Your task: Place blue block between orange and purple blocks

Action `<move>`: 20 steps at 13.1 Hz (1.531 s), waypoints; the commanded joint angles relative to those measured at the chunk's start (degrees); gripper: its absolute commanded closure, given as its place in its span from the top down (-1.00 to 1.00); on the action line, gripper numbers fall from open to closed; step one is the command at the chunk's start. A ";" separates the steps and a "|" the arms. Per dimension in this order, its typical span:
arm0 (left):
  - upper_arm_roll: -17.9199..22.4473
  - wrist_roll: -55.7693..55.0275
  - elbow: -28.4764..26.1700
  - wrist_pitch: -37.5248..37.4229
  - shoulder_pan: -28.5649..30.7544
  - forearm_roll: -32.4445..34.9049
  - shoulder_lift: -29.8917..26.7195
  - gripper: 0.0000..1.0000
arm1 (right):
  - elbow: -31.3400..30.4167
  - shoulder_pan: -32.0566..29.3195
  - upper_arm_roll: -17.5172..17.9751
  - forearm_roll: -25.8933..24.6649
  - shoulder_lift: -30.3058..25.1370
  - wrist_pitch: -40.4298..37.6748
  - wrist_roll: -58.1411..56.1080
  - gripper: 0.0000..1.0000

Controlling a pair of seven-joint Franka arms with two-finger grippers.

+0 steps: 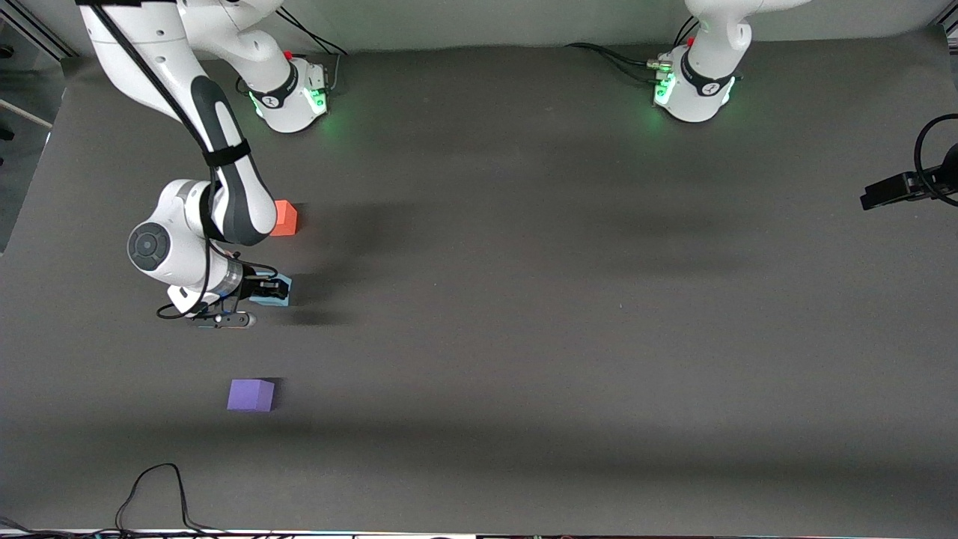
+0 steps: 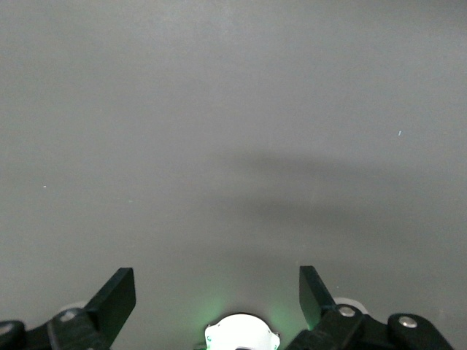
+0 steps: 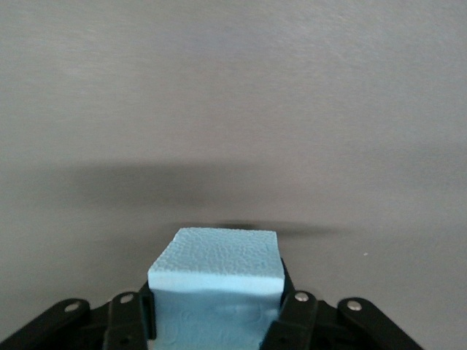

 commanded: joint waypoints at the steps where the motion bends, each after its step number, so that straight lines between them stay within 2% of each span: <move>1: -0.27 -0.02 -0.06 -1.33 -0.51 -0.97 -1.50 1.00 | 0.31 -0.24 0.00 1.99 2.24 2.65 -2.29 -0.68; 4: -1.32 -0.55 -0.32 -2.11 -2.00 -1.05 -3.16 1.00 | 0.49 -0.24 0.00 1.99 3.91 4.68 -2.21 -0.68; 6: -4.20 -5.80 -0.15 -2.12 -2.27 -0.97 -4.13 1.00 | 0.58 -0.24 0.09 1.99 4.01 4.68 -2.21 -0.66; 9: -5.71 -7.23 -0.06 -1.42 -2.36 -1.23 -5.10 1.00 | 0.93 -0.24 0.18 2.08 4.01 4.33 -2.03 -0.47; 11: -7.38 -9.68 0.03 -1.41 -2.27 -1.14 -5.62 1.00 | 0.93 -0.24 0.18 2.08 3.92 4.24 -2.12 -0.47; 13: -7.91 -10.74 0.64 -0.36 -2.18 -1.14 -6.25 1.00 | 0.93 -0.24 0.27 2.08 3.74 4.15 -2.12 -0.44; 17: -7.30 -10.04 -0.32 -3.00 -1.48 -1.23 -8.26 1.00 | 1.02 -0.07 0.44 2.08 3.48 4.07 -2.12 -0.40; 18: -6.86 -10.04 -0.59 -2.21 -1.48 -1.32 -8.00 1.00 | 1.02 -0.07 0.44 2.17 3.48 4.07 -2.12 -0.30; 19: -6.69 -10.04 -0.85 -1.86 -1.48 -1.58 -7.74 1.00 | 1.02 -0.07 0.53 2.86 3.65 4.15 -2.12 0.18; 20: -6.68 -10.13 -1.20 -1.51 -1.48 -1.67 -7.74 1.00 | 1.02 -0.07 0.53 3.48 3.74 4.15 -2.12 0.84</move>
